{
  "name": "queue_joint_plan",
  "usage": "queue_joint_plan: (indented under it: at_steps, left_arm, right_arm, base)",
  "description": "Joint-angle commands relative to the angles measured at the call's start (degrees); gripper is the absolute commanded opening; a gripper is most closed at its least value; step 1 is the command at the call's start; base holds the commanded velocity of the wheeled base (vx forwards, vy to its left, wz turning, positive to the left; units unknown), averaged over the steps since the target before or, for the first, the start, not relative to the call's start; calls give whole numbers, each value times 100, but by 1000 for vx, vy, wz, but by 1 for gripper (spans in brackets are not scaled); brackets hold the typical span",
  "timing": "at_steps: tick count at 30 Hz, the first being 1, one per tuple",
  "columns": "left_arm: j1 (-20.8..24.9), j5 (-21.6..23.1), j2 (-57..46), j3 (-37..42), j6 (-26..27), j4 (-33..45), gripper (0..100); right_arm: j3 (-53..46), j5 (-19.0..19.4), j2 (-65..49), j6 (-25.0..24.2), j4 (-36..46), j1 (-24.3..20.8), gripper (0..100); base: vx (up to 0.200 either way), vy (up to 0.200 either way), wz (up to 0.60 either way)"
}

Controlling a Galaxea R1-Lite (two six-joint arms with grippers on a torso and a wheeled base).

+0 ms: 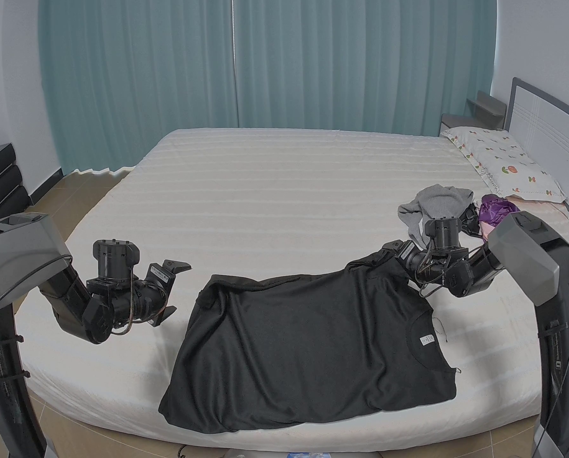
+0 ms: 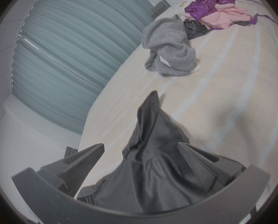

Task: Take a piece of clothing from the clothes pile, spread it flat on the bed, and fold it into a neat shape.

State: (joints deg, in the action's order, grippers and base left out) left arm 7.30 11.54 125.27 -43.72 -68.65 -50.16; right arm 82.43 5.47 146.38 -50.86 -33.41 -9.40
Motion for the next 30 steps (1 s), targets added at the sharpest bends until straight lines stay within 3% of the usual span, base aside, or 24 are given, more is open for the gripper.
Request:
queue_joint_plan:
  at_steps: [1,6,11,17,30]
  left_arm:
    - [8,-82,217,-603,387,95,100]
    - [122,-302,402,-1456,870,868,100]
    - [430,-574,964,-2607,1046,1606,100]
    - [571,-627,1360,-2668,1442,1615,100]
    - [562,-812,1386,-2255,2233,1474,100]
  right_arm:
    - [-1274,200,-1086,50,-183,-1,100]
    - [-2170,217,-1446,6,-631,52,100]
    - [-3084,402,-1613,-346,-1668,219,100]
    - [-3304,885,-1604,-557,-2046,527,100]
    - [-3401,903,-1587,-592,-2055,562,100]
  base:
    - [0,0,0]
    - [0,0,0]
    - [0,0,0]
    - [0,0,0]
    - [0,0,0]
